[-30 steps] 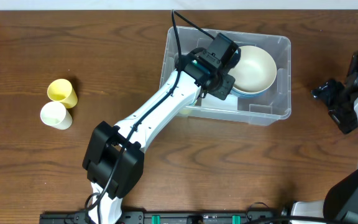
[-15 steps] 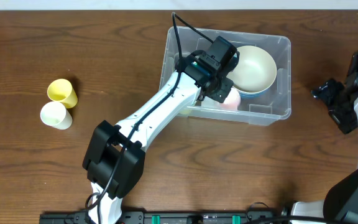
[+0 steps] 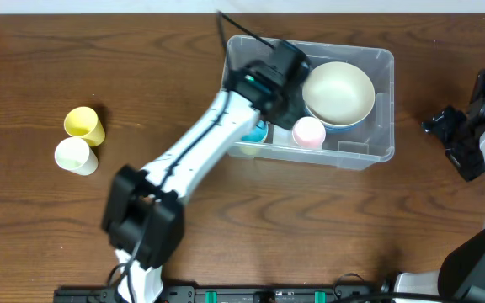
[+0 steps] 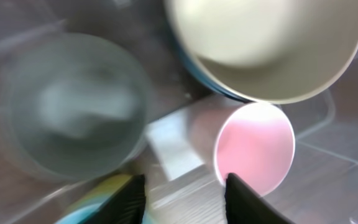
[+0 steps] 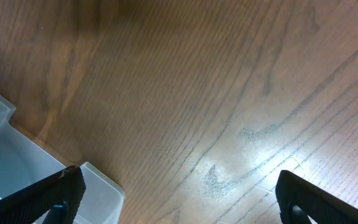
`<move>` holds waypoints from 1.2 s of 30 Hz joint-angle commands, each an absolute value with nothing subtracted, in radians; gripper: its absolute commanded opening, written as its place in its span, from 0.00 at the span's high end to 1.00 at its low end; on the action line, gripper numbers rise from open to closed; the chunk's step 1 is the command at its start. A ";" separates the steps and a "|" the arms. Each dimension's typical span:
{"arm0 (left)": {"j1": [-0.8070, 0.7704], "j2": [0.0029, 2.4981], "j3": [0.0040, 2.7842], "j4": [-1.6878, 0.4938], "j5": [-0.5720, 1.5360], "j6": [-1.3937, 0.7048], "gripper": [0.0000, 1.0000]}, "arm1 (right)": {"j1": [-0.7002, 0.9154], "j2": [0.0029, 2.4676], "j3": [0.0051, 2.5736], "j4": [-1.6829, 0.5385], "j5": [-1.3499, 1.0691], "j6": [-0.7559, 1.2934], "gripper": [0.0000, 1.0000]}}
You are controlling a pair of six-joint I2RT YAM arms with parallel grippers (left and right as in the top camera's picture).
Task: Pack container
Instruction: 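Move the left gripper to the white cup at the left edge and grasp it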
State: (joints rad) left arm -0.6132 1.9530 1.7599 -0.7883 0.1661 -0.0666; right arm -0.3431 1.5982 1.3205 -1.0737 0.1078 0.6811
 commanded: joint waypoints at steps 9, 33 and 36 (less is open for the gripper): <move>-0.173 1.606 1.788 -1.081 -0.077 -0.204 0.05 | -0.347 1.598 1.318 -1.073 0.115 0.694 0.01; 0.612 1.616 1.263 -0.991 -0.009 -0.642 0.02 | -0.347 1.598 1.318 -1.073 0.115 0.694 0.01; 0.611 1.616 1.188 -0.907 0.000 -0.643 0.02 | -0.347 1.598 1.318 -1.073 0.115 0.694 0.01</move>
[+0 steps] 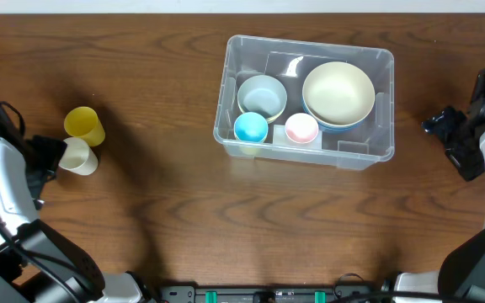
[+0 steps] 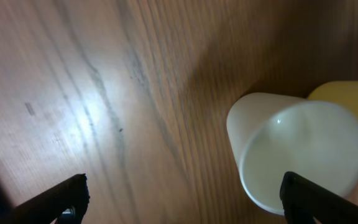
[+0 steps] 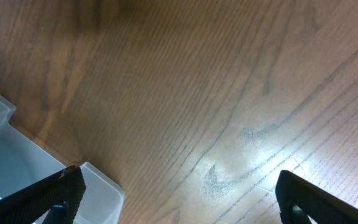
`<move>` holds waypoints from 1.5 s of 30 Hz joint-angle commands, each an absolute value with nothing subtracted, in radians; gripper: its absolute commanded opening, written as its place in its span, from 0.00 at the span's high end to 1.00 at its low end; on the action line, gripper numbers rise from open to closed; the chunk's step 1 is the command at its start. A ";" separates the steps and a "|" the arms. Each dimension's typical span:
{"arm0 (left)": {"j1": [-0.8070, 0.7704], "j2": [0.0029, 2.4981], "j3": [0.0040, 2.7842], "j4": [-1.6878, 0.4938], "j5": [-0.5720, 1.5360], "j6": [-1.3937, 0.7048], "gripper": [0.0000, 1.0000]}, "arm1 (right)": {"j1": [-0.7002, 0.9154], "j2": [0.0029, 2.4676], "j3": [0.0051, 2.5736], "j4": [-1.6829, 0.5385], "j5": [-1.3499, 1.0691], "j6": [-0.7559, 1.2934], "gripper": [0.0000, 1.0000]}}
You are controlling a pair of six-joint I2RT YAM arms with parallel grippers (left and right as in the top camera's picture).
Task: Pack container
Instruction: 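Move the left gripper to the white cup at the left edge and grasp it, then carry the white cup into the bin onto the pink cup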
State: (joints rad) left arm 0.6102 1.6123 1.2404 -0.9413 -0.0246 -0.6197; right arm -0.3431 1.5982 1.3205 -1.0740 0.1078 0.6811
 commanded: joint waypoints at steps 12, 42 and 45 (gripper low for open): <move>0.611 1.664 1.114 -0.763 0.060 -0.641 0.02 | -0.347 1.598 1.318 -1.073 0.115 0.694 0.01; 0.611 1.689 1.171 -0.849 0.071 -0.622 0.94 | -0.347 1.598 1.318 -1.073 0.115 0.694 0.01; 0.611 1.624 1.213 -0.908 0.071 -0.614 0.94 | -0.347 1.598 1.318 -1.073 0.115 0.694 0.01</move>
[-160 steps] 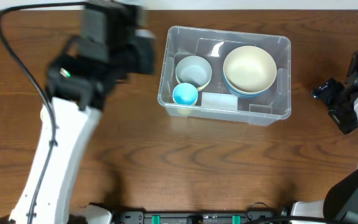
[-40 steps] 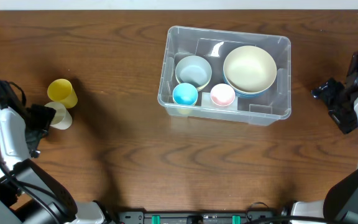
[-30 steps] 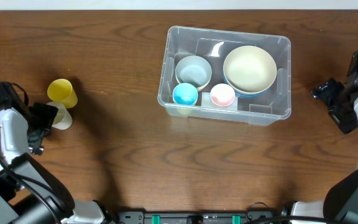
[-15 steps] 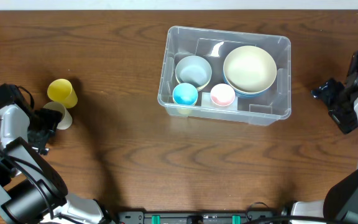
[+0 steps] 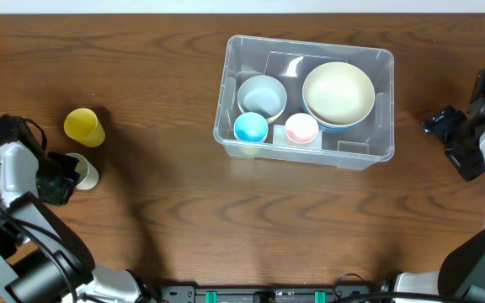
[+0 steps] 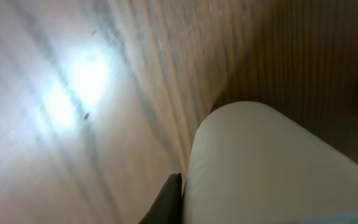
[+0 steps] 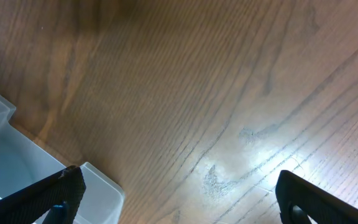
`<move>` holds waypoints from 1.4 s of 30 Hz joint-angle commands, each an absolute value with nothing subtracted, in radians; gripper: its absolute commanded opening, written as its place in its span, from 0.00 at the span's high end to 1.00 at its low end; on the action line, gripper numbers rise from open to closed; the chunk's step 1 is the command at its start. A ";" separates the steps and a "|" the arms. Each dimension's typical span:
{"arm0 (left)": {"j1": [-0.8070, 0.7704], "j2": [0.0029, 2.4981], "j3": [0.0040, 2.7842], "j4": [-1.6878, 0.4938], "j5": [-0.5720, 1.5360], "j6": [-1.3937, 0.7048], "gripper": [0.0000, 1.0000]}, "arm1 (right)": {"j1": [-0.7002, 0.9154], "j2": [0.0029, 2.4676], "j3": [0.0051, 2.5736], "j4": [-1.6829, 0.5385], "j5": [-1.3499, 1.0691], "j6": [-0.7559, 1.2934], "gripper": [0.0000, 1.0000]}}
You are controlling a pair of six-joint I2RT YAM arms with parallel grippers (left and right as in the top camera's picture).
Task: Pack container
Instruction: 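Carry the white cup into the bin onto the pink cup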
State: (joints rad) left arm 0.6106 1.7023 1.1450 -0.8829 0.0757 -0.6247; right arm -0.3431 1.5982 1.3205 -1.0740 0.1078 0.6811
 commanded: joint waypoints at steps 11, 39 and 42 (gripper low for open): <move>0.577 1.201 1.414 -1.064 0.218 -0.531 0.94 | -0.347 1.598 1.318 -1.073 0.115 0.694 0.01; -0.563 1.498 1.425 -0.560 0.142 -0.281 0.94 | -0.347 1.598 1.318 -1.073 0.115 0.694 0.01; -0.598 1.570 1.426 -0.529 0.116 -0.280 0.94 | -0.347 1.598 1.318 -1.073 0.115 0.694 0.01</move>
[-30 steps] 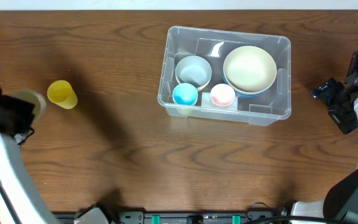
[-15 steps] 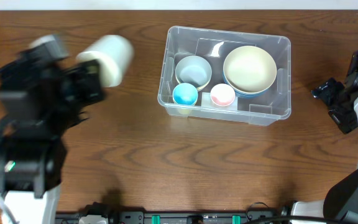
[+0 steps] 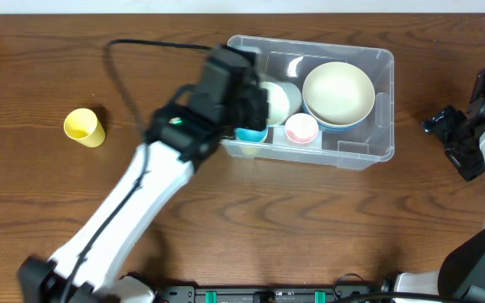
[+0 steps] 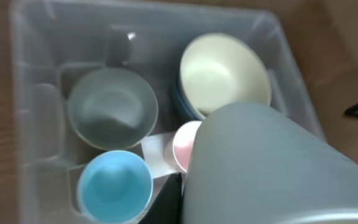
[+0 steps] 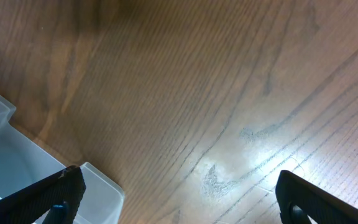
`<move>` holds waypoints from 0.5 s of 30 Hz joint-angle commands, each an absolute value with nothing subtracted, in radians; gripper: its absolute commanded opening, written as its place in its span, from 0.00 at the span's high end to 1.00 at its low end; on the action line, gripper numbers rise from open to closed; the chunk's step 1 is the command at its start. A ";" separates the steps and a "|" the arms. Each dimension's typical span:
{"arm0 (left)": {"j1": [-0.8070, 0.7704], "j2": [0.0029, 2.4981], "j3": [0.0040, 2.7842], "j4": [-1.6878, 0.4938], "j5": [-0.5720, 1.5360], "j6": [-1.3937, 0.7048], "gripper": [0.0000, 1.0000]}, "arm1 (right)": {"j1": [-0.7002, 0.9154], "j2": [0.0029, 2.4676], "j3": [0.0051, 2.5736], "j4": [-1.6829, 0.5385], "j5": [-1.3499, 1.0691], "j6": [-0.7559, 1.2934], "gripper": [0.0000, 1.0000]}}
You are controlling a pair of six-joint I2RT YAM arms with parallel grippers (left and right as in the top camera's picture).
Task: Pack container
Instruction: 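Carry the white cup into the bin onto the pink cup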
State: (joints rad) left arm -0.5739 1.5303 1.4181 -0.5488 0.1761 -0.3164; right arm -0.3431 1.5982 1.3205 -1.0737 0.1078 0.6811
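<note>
A clear plastic container [image 3: 381,105] stands at the back right of centre. It holds a cream bowl [image 3: 338,93] stacked on a blue one, a pink cup [image 3: 301,128] and a blue cup [image 3: 251,134]. My left gripper [image 3: 255,103] hovers over the container's left half, shut on a white cup [image 3: 277,101]. In the left wrist view the white cup [image 4: 266,165] fills the lower right, above a grey bowl [image 4: 112,115], the blue cup [image 4: 115,185] and the pink cup [image 4: 184,146]. A yellow cup [image 3: 84,128] lies at the far left. My right gripper [image 3: 438,126] is open and holds nothing.
The left arm [image 3: 141,198] stretches diagonally from the front left to the container. The right wrist view shows bare wooden table [image 5: 197,93] and a corner of the container [image 5: 101,183] by one finger. The right arm sits at the table's right edge.
My left gripper, shut on the white cup, was at the far left beside the yellow cup; it now holds the cup above the container's left half. The right arm has not moved.
My left gripper was open inside the container over the bowls and cups. Then it was at the far left, open beside the white cup. Then it was shut on that cup. Now the cup hangs over the container, and only the yellow cup lies at the left.
</note>
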 commanded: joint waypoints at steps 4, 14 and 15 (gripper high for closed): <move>-0.612 1.653 1.425 -0.487 0.113 -0.279 0.94 | -0.347 1.598 1.318 -1.073 0.115 0.694 0.01; -0.613 1.808 1.425 -0.431 0.115 -0.277 0.94 | -0.347 1.598 1.318 -1.073 0.115 0.694 0.01; -0.614 1.812 1.425 -0.430 0.115 -0.277 0.95 | -0.347 1.598 1.318 -1.073 0.115 0.694 0.01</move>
